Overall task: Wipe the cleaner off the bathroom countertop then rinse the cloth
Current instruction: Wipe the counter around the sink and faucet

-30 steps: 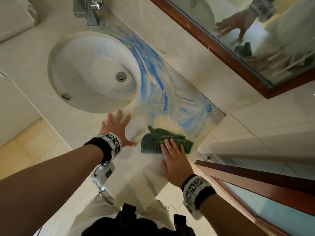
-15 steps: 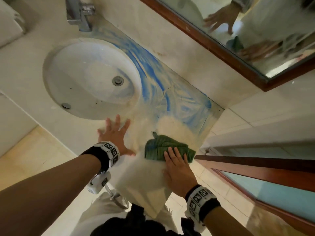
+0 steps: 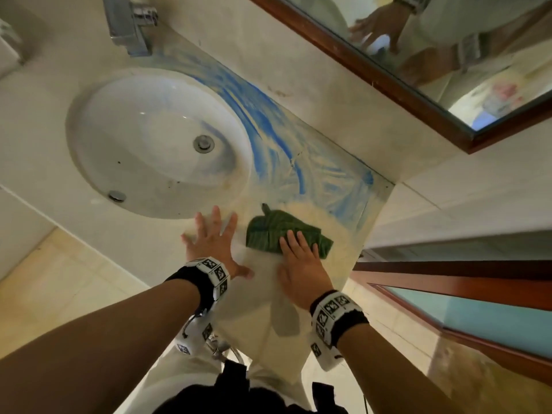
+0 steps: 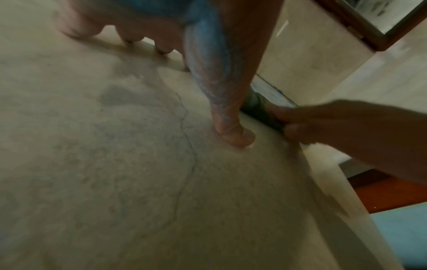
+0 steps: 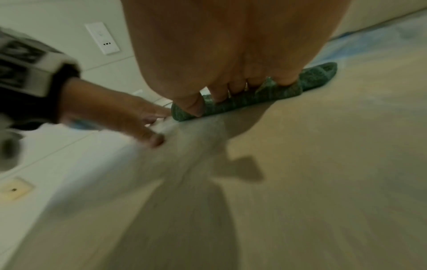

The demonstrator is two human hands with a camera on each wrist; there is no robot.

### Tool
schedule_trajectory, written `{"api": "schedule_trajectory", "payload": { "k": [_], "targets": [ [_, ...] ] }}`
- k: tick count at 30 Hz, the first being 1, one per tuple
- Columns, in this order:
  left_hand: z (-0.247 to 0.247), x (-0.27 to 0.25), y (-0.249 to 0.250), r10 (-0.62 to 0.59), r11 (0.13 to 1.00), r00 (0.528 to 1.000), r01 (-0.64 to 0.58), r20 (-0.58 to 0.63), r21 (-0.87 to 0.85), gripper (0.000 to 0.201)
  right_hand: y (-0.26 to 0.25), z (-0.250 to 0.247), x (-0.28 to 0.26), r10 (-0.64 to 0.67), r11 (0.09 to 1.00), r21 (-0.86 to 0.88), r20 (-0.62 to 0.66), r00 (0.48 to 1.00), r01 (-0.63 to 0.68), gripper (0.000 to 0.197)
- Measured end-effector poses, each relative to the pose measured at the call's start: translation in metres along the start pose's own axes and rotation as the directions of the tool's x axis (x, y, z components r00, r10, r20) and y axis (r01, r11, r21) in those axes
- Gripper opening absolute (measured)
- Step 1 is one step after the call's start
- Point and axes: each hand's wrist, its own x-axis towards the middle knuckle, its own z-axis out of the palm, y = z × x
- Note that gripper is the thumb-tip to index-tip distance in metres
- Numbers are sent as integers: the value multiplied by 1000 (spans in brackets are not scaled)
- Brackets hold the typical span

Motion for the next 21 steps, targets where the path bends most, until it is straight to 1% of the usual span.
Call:
{"api": "schedule_trajectory", "payload": {
  "k": [2, 4, 7, 11, 13, 15, 18, 21],
  "targets": [
    [0, 1, -1, 8, 1000, 1000, -8, 13, 1, 146, 1, 12, -26, 26, 1000, 12, 30, 999, -27, 63],
    [-1, 2, -1, 9, 1000, 1000, -9, 21, 7, 146, -1, 13, -29, 50, 999, 3, 43, 998, -50, 61],
    [-2, 1, 1, 0, 1000, 1000, 0, 28, 2, 146, -5, -3, 2, 55, 998, 10, 26, 998, -55, 60],
    [-2, 2, 2, -1, 1000, 1000, 0, 12, 11, 143, -11, -38, 69, 46, 998, 32, -1, 999, -46, 60],
    [-2, 2, 2, 4, 1000, 1000, -4, 8, 12, 142, -14, -47, 85, 51, 998, 35, -2, 999, -51, 60],
    [-1, 2, 1, 4, 1000, 1000, -4, 13, 3, 143, -14, -43, 76, 65, 997, 46, -9, 998, -64, 60],
    [0, 3, 0, 5, 1000, 1000, -6, 10, 5, 146, -10, -18, 29, 90, 994, 61, -26, 996, -88, 61],
    [-2, 1, 0, 3, 1000, 1000, -4, 27, 8, 150, -12, 3, -9, 105, 992, 70, 13, 994, -106, 61]
  ]
}}
